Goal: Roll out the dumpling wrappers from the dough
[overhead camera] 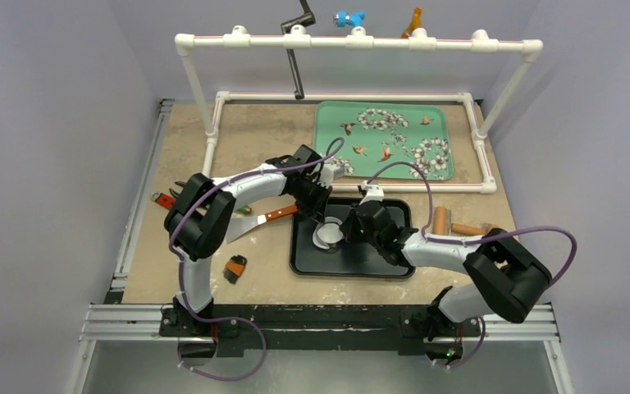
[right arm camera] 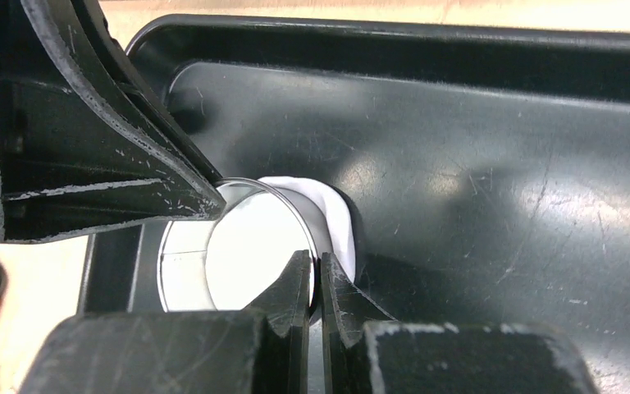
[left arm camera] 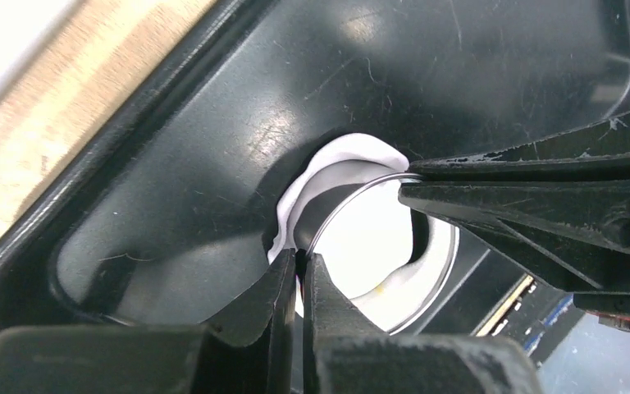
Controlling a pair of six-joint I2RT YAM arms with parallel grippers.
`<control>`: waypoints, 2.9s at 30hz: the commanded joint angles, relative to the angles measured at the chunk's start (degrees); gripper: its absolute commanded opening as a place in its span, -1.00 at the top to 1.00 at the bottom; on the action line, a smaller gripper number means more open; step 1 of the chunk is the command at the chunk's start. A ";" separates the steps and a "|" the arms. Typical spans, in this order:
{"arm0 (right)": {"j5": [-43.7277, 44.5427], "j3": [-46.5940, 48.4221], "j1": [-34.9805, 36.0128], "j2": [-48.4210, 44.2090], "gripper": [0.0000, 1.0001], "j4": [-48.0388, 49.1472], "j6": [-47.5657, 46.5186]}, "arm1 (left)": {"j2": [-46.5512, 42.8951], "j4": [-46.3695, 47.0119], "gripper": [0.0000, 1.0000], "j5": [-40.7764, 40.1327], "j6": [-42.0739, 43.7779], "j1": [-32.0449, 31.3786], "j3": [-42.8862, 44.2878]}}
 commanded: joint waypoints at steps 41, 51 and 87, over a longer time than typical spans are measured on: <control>3.12 6.96 -5.92 8.87 1.00 -5.14 -8.01 | -6.28 -5.13 1.00 0.86 4.54 0.34 -8.42; 4.42 -5.47 4.92 -2.22 1.00 -3.44 5.85 | -0.54 -6.03 1.00 -1.51 5.46 2.77 1.43; 4.51 7.02 -5.83 9.02 1.00 2.27 -4.96 | -8.42 -0.04 1.00 -5.15 7.16 -3.08 -13.44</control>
